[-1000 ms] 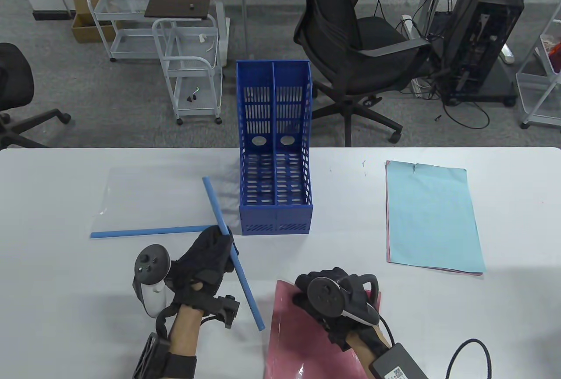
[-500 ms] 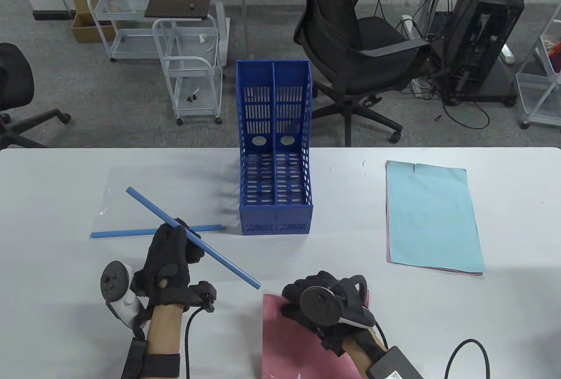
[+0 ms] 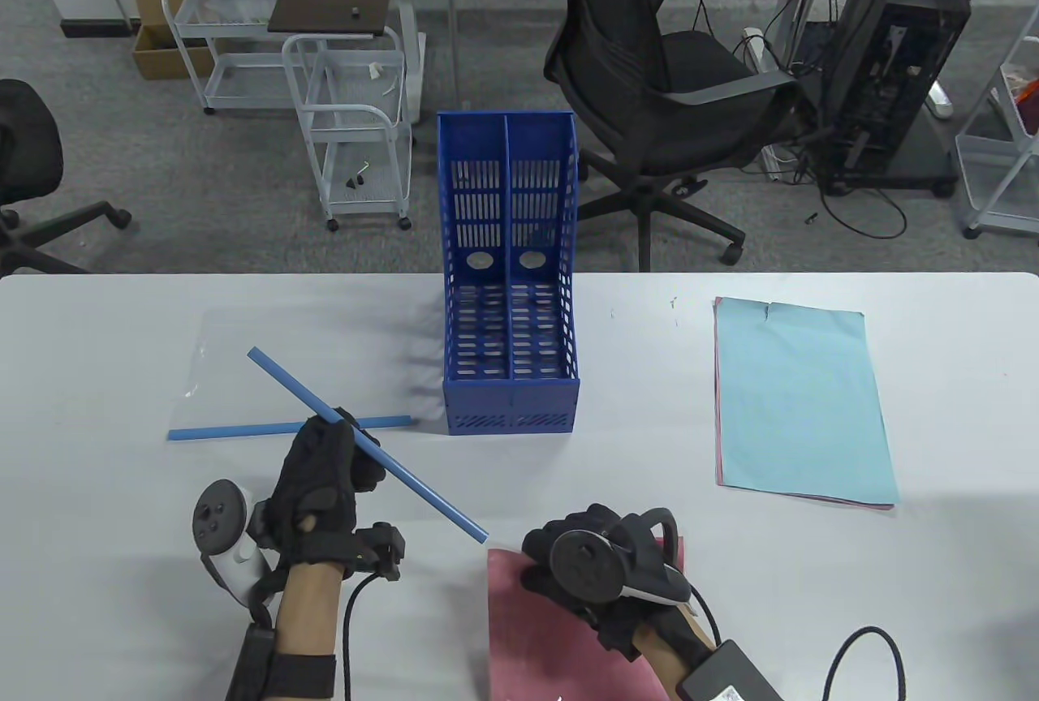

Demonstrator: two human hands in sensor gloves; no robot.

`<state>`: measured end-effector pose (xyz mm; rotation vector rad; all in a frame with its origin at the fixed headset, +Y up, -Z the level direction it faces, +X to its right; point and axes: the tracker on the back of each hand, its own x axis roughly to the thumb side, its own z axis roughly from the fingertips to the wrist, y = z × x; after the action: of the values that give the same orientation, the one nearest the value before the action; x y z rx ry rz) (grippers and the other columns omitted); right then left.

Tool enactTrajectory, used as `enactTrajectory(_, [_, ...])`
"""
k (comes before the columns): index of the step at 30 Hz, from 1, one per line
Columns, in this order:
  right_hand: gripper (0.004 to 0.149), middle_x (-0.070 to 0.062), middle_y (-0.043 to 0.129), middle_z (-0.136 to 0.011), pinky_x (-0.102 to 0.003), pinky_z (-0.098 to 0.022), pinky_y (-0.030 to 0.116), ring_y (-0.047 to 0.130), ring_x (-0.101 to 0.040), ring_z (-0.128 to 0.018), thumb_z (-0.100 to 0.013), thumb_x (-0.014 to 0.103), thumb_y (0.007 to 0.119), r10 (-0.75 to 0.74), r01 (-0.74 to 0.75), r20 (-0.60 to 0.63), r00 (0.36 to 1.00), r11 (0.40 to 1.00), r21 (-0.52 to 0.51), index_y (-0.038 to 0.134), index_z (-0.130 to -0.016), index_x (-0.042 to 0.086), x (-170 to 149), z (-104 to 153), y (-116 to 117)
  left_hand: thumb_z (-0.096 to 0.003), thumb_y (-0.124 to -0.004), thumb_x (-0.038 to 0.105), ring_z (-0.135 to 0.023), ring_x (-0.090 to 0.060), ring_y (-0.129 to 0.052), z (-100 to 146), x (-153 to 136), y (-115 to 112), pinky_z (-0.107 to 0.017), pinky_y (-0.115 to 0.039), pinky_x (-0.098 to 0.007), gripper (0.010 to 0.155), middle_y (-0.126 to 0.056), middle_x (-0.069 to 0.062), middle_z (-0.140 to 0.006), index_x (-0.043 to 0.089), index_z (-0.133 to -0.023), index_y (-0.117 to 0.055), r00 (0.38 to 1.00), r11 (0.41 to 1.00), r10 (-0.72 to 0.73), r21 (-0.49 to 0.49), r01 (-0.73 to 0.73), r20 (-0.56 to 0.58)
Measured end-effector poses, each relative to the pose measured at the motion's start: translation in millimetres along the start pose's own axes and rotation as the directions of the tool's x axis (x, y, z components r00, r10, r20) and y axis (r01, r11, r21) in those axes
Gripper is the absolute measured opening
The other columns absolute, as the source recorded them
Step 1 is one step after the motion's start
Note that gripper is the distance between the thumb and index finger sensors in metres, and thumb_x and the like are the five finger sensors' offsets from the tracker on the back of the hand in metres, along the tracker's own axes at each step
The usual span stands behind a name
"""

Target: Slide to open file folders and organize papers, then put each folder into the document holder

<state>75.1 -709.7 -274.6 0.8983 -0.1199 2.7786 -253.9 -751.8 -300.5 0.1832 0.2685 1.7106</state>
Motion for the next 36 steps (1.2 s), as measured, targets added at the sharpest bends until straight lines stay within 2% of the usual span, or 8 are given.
enactTrajectory(7, [0.044, 0.004, 0.103, -0.044, -0.041, -0.044, 0.088, 0.099, -0.016, -0.026, -0.027, 0.049, 0.091, 0.023, -0.023, 0.011, 1.000, 0.999, 0.028, 0.093, -0.063, 0.025, 3.6, -0.9, 2.1, -0.0455, -0.082, 0.047, -0.033, -0.012, -0.109, 1.1, 2.2, -4.8, -0.033, -0.094, -0.035, 0.046, -0.099, 0.000, -0.069, 0.026, -0.087, -0.086, 0.999, 0.999, -0.034, -0.034, 0.034, -0.001])
enactTrajectory(13, [0.043, 0.004, 0.104, -0.043, -0.040, -0.044, 0.088, 0.099, -0.015, -0.026, -0.028, 0.049, 0.091, 0.074, -0.077, 0.036, 0.997, 0.992, 0.097, 0.093, -0.063, 0.025, 12.4, -2.1, 3.6, -0.0445, -0.083, 0.047, -0.031, -0.011, -0.110, 8.3, 20.8, -24.9, -0.032, -0.095, -0.034, 0.046, -0.101, 0.000, -0.066, 0.026, -0.085, -0.089, 0.962, 0.962, -0.248, -0.092, 0.258, 0.112])
enactTrajectory(20, [0.042, 0.005, 0.104, -0.043, -0.040, -0.044, 0.088, 0.099, -0.015, -0.026, -0.029, 0.049, 0.088, 0.003, -0.003, -0.004, 1.000, 0.995, 0.099, 0.093, -0.063, 0.025, 6.2, -3.1, -0.4, -0.0430, -0.085, 0.048, -0.028, -0.007, -0.112, 27.0, 18.7, -82.8, -0.031, -0.098, -0.031, 0.046, -0.104, 0.002, -0.063, 0.027, -0.083, -0.092, 0.824, 0.776, -0.539, -0.277, 0.567, 0.177])
enactTrajectory(22, [0.042, 0.005, 0.103, -0.043, -0.040, -0.043, 0.088, 0.099, -0.015, -0.026, -0.029, 0.049, 0.088, -0.039, 0.042, -0.055, 0.998, 0.998, 0.053, 0.094, -0.063, 0.025, -2.8, -3.1, -4.1, -0.0430, -0.085, 0.048, -0.027, -0.007, -0.112, 31.4, 10.1, -100.7, -0.032, -0.097, -0.031, 0.047, -0.104, 0.001, -0.063, 0.026, -0.084, -0.092, 0.790, 0.704, -0.583, -0.368, 0.608, 0.191])
enactTrajectory(24, [0.041, 0.004, 0.104, -0.041, -0.039, -0.042, 0.089, 0.099, -0.014, -0.024, -0.029, 0.048, 0.088, -0.083, 0.082, -0.146, 0.986, 0.997, -0.015, 0.095, -0.062, 0.025, -16.9, -1.8, -8.5, -0.0449, -0.083, 0.046, -0.030, -0.010, -0.109, 35.2, -0.7, -121.4, -0.034, -0.095, -0.034, 0.047, -0.101, -0.001, -0.066, 0.025, -0.086, -0.090, 0.772, 0.598, -0.596, -0.519, 0.611, 0.221])
enactTrajectory(26, [0.040, 0.005, 0.104, -0.041, -0.038, -0.042, 0.089, 0.099, -0.013, -0.025, -0.030, 0.049, 0.087, -0.128, 0.120, -0.242, 0.962, 0.992, -0.045, 0.095, -0.062, 0.026, -37.7, 1.8, -12.3, -0.0443, -0.084, 0.045, -0.030, -0.013, -0.108, 39.0, -7.3, -132.8, -0.034, -0.093, -0.037, 0.047, -0.101, -0.003, -0.065, 0.023, -0.086, -0.090, 0.742, 0.555, -0.621, -0.527, 0.643, 0.251])
enactTrajectory(33, [0.039, 0.004, 0.104, -0.040, -0.038, -0.042, 0.089, 0.098, -0.014, -0.024, -0.031, 0.049, 0.087, -0.335, 0.279, -0.392, 0.857, 0.940, -0.194, 0.096, -0.062, 0.025, -80.5, 12.3, -26.7, -0.0447, -0.084, 0.044, -0.031, -0.015, -0.107, 42.4, -10.5, -144.3, -0.035, -0.092, -0.040, 0.046, -0.101, -0.005, -0.065, 0.023, -0.085, -0.091, 0.690, 0.382, -0.650, -0.647, 0.659, 0.319])
enactTrajectory(36, [0.039, 0.004, 0.104, -0.040, -0.038, -0.042, 0.089, 0.098, -0.013, -0.023, -0.032, 0.049, 0.087, -0.383, 0.313, -0.410, 0.828, 0.922, -0.228, 0.096, -0.062, 0.025, -88.4, 15.4, -30.4, -0.0450, -0.084, 0.044, -0.031, -0.016, -0.107, 41.6, -11.9, -144.0, -0.036, -0.092, -0.040, 0.046, -0.100, -0.005, -0.066, 0.023, -0.085, -0.091, 0.695, 0.351, -0.638, -0.679, 0.645, 0.331])
